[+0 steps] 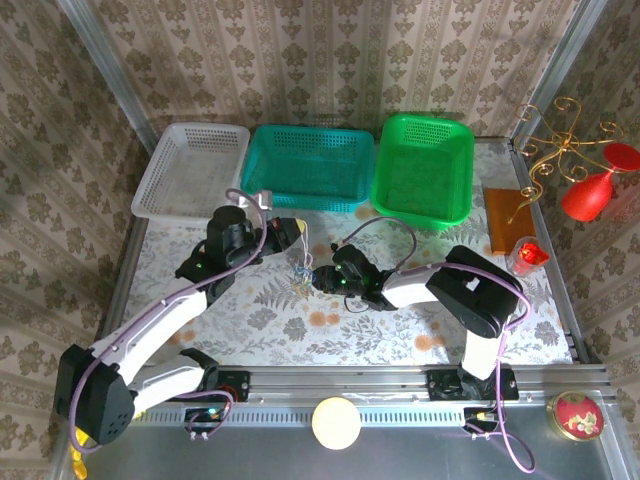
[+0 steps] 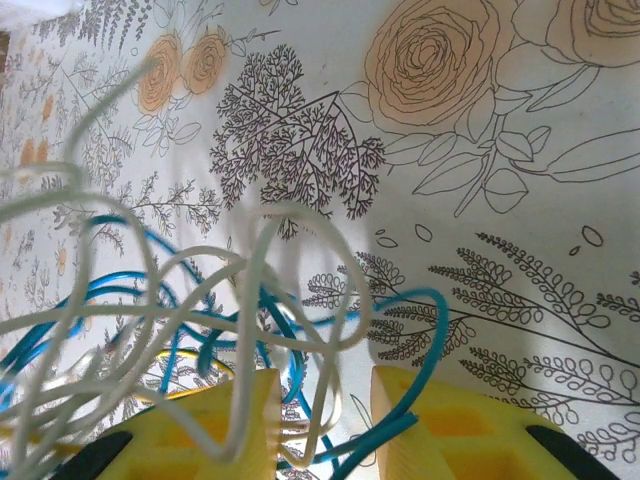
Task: Untangle the cables
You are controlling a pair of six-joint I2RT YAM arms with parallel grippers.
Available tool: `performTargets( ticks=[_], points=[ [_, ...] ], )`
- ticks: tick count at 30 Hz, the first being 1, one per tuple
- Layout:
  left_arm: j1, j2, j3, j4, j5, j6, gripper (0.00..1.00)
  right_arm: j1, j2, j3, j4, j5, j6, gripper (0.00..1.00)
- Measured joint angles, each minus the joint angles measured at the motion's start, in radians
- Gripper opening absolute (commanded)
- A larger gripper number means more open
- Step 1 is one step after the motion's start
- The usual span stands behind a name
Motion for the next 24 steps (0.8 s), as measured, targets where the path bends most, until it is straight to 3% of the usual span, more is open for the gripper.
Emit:
performTargets(
  ticks=[7,11,18,24],
  points=[
    [0.000,-0.067,0.001,0.027,-0.001,-0.012,0.00,0.000,0.000,-0.001,0.002,0.001,0.000,0.32],
    [0.000,-0.068,0.001,0.015,-0.008,-0.010,0.00,0.000,-0.017,-0.005,-0.018,0.001,-0.003,0.37],
    [0.000,-0.061,-0.047,0.008,-0.029,0.005,0.00,-0.023,-0.211,-0.032,-0.162,0.006,-0.053,0.54],
    [0.000,-0.029,-0.066,0.006,-0.031,0.008,0.00,-0.035,-0.380,-0.032,-0.244,0.012,-0.134,0.60]
  ],
)
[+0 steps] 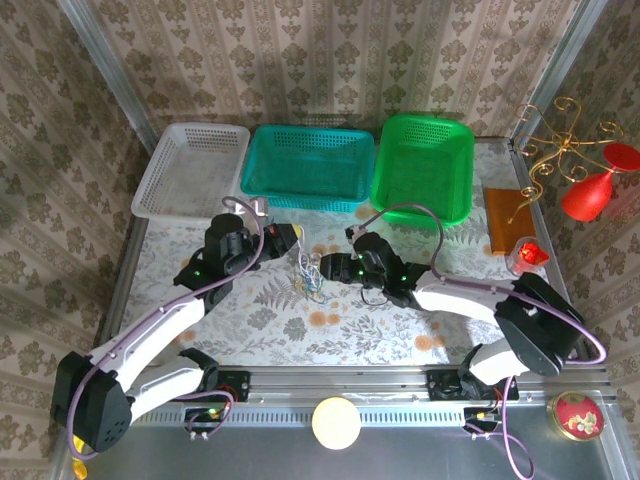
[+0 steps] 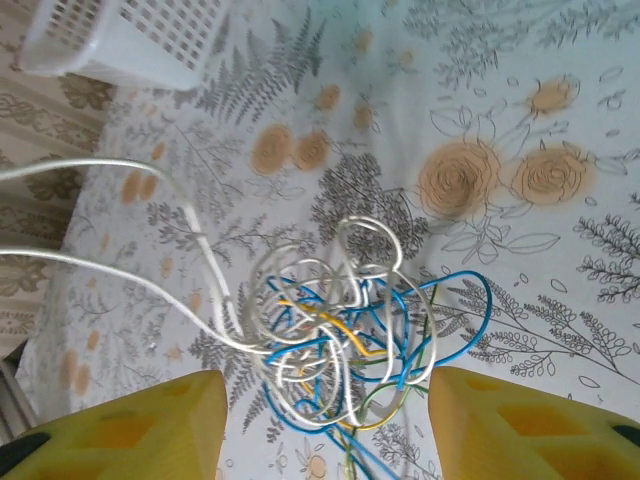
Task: Untangle the cables
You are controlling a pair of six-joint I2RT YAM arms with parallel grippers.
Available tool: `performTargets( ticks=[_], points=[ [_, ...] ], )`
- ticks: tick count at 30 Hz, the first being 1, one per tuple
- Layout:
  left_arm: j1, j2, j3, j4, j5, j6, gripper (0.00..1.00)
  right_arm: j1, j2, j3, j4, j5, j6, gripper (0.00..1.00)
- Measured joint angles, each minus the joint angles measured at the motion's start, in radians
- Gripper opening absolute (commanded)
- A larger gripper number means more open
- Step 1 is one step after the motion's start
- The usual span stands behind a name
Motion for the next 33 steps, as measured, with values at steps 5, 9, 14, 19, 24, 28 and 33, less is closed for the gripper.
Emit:
performTargets(
  ticks=[5,9,14,19,24,28,33],
  points=[
    [-0.002,0.007,0.000,0.004,0.001,0.000,0.00,0.000,-0.059,0.000,-0.009,-0.023,-0.089,0.65],
    [-0.009,0.021,0.002,0.018,0.001,-0.002,0.00,0.010,-0.048,0.001,0.041,-0.055,-0.160,0.66],
    [-0.025,0.034,0.012,0.032,0.002,-0.019,0.00,0.042,0.072,0.048,0.112,-0.076,-0.224,0.64],
    [-0.044,0.038,0.043,0.050,0.001,-0.040,0.00,0.068,0.197,0.124,0.171,-0.084,-0.256,0.60],
    [-0.060,0.047,0.070,0.069,0.001,-0.072,0.00,0.074,0.287,0.158,0.244,-0.042,-0.259,0.32],
    [-0.060,0.048,0.110,0.064,0.005,-0.090,0.00,0.074,0.324,0.122,0.301,-0.006,-0.238,0.20],
    [-0.058,0.047,0.197,0.059,0.012,-0.095,0.00,0.074,0.346,0.017,0.379,0.035,-0.188,0.20]
  ],
)
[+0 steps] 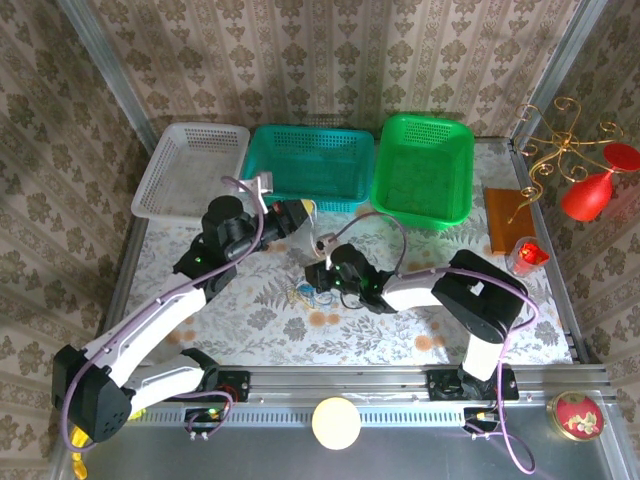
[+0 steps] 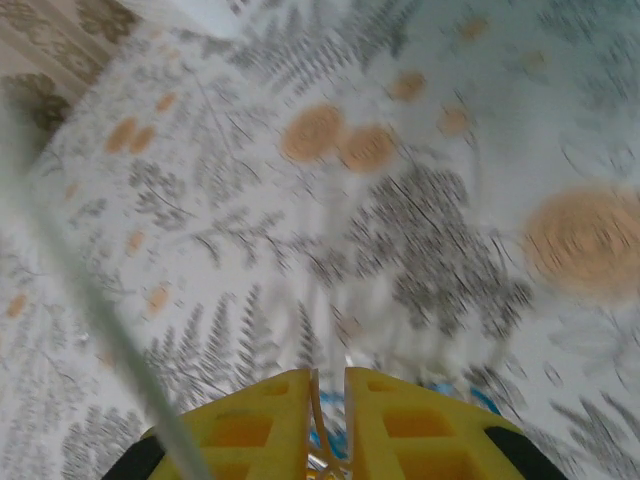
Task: Untangle the cables
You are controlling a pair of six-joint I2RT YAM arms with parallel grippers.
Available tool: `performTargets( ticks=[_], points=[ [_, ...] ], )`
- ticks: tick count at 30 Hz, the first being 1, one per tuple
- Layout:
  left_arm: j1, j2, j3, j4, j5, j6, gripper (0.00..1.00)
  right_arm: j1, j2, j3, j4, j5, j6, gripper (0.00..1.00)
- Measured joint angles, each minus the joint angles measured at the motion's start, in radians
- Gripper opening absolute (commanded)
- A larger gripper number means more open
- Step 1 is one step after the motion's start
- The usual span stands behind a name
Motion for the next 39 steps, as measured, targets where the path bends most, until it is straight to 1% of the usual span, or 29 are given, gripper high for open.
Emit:
performTargets(
  ticks=[3,5,10,12,15,22,30,39],
  points=[
    [0.012,-0.016,0.031,0.001,0.003,0.000,0.00,0.000,0.021,-0.054,0.032,0.011,0.034,0.22],
    [0.023,-0.032,0.040,0.000,0.004,0.000,0.00,0.000,0.023,-0.076,0.043,0.015,0.053,0.26],
    [0.040,-0.050,0.041,-0.001,0.003,0.000,0.00,0.000,0.023,-0.085,0.074,0.026,0.084,0.46],
    [0.044,-0.054,0.037,0.000,0.004,0.000,0.00,0.000,0.022,-0.085,0.076,0.026,0.089,0.51],
    [0.046,-0.064,0.016,0.001,0.003,0.001,0.00,0.000,0.002,-0.085,0.057,0.026,0.091,0.56],
    [0.063,-0.092,-0.055,-0.001,-0.017,0.012,0.00,0.000,-0.145,-0.085,-0.032,0.027,0.083,0.60],
    [0.076,-0.129,-0.126,0.005,-0.073,0.014,0.00,-0.005,-0.307,-0.088,-0.156,0.034,0.072,0.60],
    [0.084,-0.153,-0.165,0.008,-0.121,0.016,0.00,-0.031,-0.431,-0.132,-0.266,0.055,0.057,0.60]
  ],
)
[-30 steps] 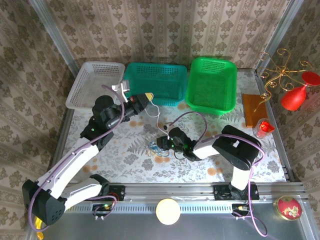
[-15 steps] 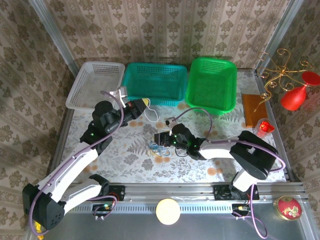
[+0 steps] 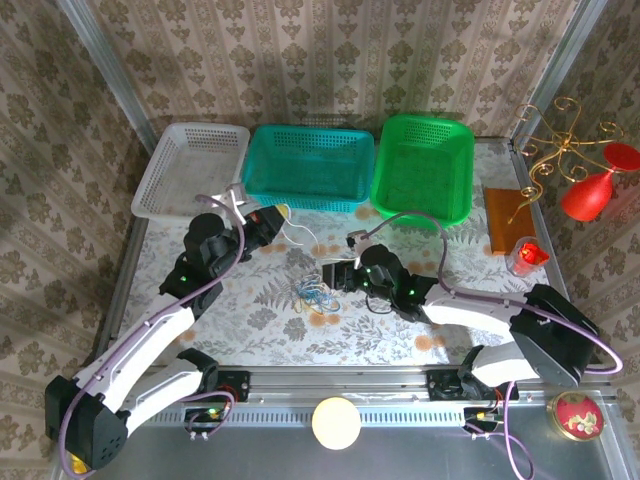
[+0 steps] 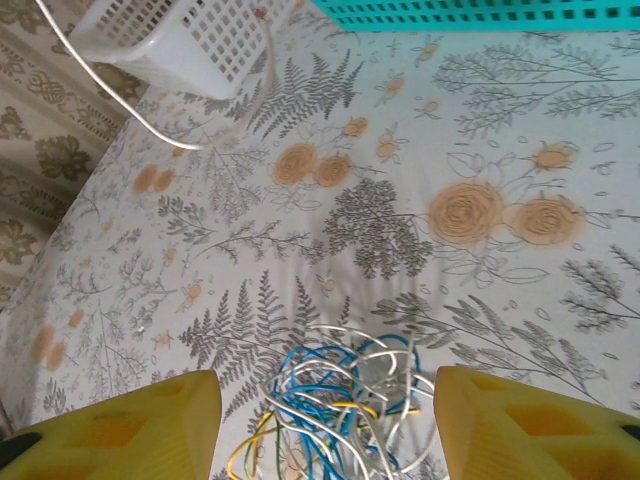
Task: Untangle the cables
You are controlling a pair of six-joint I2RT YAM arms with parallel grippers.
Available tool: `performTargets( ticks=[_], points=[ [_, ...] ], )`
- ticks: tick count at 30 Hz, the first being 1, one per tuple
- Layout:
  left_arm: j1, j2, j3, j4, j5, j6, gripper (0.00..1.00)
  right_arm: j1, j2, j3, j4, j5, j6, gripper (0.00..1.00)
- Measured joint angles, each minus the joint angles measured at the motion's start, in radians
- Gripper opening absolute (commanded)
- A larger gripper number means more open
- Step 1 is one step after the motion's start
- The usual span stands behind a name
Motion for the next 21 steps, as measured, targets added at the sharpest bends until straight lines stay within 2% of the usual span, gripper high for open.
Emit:
performTargets(
  ticks=[13,21],
  points=[
    [0.013,-0.008,-0.007,-0.001,-0.017,0.005,0.00,-0.097,-0.104,-0.068,-0.073,-0.009,0.000,0.60],
    [0.013,-0.008,-0.014,-0.006,-0.020,0.020,0.00,-0.098,-0.153,-0.046,-0.070,-0.116,-0.035,0.60]
  ],
)
